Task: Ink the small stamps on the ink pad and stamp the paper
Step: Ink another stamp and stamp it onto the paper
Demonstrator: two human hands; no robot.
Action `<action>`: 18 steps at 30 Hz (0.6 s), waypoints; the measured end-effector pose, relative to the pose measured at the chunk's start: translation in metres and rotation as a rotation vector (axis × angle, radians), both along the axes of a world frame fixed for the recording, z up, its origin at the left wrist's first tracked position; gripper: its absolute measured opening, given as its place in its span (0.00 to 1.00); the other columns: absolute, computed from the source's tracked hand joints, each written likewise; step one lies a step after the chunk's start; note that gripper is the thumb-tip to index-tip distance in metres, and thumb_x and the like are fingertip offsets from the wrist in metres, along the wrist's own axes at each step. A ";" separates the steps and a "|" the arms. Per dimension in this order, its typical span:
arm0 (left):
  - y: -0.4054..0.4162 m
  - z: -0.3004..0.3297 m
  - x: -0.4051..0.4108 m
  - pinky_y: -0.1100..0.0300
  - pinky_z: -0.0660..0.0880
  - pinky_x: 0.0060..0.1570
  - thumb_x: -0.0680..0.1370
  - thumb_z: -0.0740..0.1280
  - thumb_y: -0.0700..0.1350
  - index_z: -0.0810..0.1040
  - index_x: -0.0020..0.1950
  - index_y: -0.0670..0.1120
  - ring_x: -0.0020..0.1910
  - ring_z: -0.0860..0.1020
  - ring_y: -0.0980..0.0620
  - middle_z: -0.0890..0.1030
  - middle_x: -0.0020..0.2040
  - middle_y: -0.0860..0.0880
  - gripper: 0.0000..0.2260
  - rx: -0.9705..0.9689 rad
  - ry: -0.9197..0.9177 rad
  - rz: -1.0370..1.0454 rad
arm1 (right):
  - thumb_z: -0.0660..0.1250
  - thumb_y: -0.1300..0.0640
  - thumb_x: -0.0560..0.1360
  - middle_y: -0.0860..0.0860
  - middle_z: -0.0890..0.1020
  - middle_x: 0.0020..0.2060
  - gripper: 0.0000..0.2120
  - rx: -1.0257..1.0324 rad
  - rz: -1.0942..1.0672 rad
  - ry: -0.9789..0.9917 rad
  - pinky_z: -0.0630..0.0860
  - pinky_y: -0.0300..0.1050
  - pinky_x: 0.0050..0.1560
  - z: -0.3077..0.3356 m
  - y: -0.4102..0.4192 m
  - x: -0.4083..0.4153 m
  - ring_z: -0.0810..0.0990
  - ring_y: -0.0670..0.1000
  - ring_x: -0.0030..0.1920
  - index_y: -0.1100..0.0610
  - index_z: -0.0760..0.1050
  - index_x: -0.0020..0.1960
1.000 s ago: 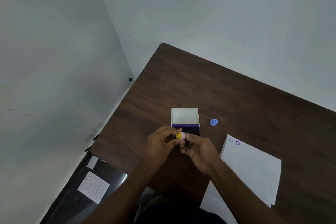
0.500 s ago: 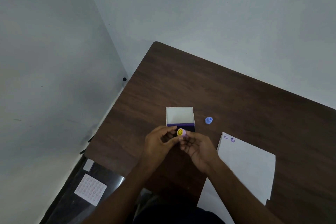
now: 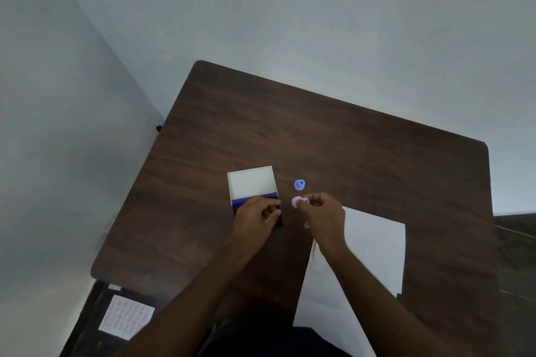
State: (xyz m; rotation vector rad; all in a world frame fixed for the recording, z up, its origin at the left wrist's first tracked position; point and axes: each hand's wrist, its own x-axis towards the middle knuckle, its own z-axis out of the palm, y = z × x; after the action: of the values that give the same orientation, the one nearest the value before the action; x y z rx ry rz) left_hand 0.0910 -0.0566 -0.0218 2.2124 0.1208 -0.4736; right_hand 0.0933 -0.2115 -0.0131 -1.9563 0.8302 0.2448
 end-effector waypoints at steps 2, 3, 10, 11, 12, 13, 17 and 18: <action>-0.015 -0.001 0.009 0.65 0.67 0.59 0.78 0.67 0.46 0.78 0.63 0.47 0.58 0.77 0.52 0.80 0.60 0.49 0.14 0.010 0.059 -0.031 | 0.73 0.48 0.70 0.48 0.83 0.36 0.09 -0.079 0.020 0.001 0.79 0.42 0.39 -0.005 -0.008 0.006 0.81 0.46 0.36 0.53 0.80 0.43; -0.020 -0.004 0.013 0.63 0.69 0.60 0.78 0.67 0.46 0.78 0.63 0.47 0.58 0.77 0.52 0.80 0.60 0.49 0.14 0.016 0.076 -0.049 | 0.73 0.48 0.71 0.48 0.83 0.37 0.09 -0.109 0.032 0.001 0.77 0.39 0.39 -0.008 -0.011 0.009 0.80 0.45 0.36 0.54 0.80 0.44; -0.050 -0.001 0.031 0.66 0.68 0.60 0.77 0.67 0.45 0.75 0.63 0.47 0.61 0.74 0.49 0.77 0.62 0.46 0.14 0.068 0.200 -0.135 | 0.68 0.52 0.74 0.52 0.81 0.39 0.08 -0.205 0.113 0.022 0.73 0.41 0.44 -0.025 -0.019 0.022 0.79 0.49 0.40 0.58 0.78 0.44; -0.049 -0.006 0.028 0.61 0.65 0.66 0.77 0.68 0.46 0.71 0.67 0.45 0.65 0.71 0.48 0.73 0.66 0.45 0.19 0.131 0.284 -0.094 | 0.68 0.52 0.75 0.52 0.82 0.40 0.09 -0.206 0.116 0.034 0.73 0.40 0.45 -0.027 -0.019 0.023 0.79 0.49 0.41 0.58 0.79 0.45; -0.044 -0.007 0.025 0.56 0.62 0.70 0.76 0.69 0.46 0.67 0.69 0.44 0.68 0.69 0.46 0.70 0.69 0.44 0.23 0.158 0.385 -0.122 | 0.68 0.52 0.75 0.52 0.82 0.41 0.10 -0.209 0.121 0.051 0.73 0.40 0.45 -0.028 -0.020 0.025 0.78 0.49 0.41 0.59 0.79 0.46; -0.044 -0.013 0.025 0.56 0.61 0.70 0.75 0.70 0.45 0.67 0.69 0.44 0.68 0.68 0.46 0.70 0.70 0.43 0.25 0.144 0.449 -0.139 | 0.68 0.51 0.75 0.53 0.82 0.42 0.10 -0.208 0.122 0.064 0.73 0.40 0.46 -0.030 -0.021 0.026 0.78 0.49 0.41 0.59 0.79 0.47; -0.061 -0.007 0.048 0.59 0.62 0.69 0.76 0.69 0.46 0.68 0.70 0.45 0.68 0.68 0.46 0.70 0.70 0.43 0.23 0.313 0.423 -0.162 | 0.67 0.51 0.75 0.54 0.83 0.42 0.11 -0.210 0.131 0.077 0.70 0.40 0.44 -0.035 -0.021 0.028 0.76 0.47 0.39 0.59 0.79 0.46; -0.055 -0.002 0.044 0.62 0.64 0.66 0.77 0.67 0.46 0.70 0.68 0.45 0.67 0.70 0.47 0.72 0.68 0.43 0.20 0.271 0.375 -0.182 | 0.67 0.51 0.75 0.54 0.83 0.43 0.11 -0.218 0.136 0.084 0.69 0.39 0.44 -0.036 -0.021 0.028 0.75 0.46 0.39 0.59 0.79 0.46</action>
State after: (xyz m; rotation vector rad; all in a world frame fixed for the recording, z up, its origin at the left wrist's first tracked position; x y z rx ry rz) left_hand 0.1347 -0.1121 -0.0236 2.3847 0.1916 -1.0239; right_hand 0.1213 -0.2327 -0.0496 -2.2231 0.8066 0.3308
